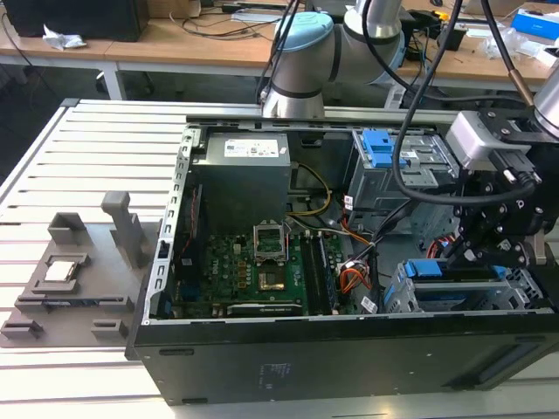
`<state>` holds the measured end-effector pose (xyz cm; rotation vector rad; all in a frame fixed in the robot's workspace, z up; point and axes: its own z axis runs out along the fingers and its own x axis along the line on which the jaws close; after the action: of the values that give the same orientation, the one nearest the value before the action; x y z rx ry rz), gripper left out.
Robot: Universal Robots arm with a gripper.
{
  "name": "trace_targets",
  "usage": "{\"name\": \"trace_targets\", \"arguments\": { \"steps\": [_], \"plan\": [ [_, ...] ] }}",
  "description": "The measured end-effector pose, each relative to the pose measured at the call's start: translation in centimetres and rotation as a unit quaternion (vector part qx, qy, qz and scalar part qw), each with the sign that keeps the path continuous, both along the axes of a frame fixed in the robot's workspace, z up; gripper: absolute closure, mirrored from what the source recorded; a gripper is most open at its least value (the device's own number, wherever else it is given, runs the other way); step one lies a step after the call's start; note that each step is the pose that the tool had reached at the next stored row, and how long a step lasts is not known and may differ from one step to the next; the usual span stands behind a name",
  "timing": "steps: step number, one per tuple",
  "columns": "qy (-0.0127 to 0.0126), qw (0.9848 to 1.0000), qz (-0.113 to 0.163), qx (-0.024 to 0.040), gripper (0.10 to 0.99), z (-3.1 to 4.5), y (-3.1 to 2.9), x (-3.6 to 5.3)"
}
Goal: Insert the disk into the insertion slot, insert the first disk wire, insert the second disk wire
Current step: 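Insert the second disk wire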
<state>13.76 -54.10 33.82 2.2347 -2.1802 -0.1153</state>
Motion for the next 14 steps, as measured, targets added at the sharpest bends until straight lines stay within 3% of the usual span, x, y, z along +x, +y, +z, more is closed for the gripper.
{"name": "trace_targets", "arguments": {
  "steps": [11,12,14],
  "plan": [
    [-0.0001,1.0000,0.000,-0.0008,0.933,-0.21,-0.02,0.02],
    [-0.0001,1.0000,0.000,-0.0009,0.867,-0.07,-0.02,0.02],
    [0.0000,1.0000,0.000,-0.0016,0.867,1.61,0.06,0.01]
  ]
}}
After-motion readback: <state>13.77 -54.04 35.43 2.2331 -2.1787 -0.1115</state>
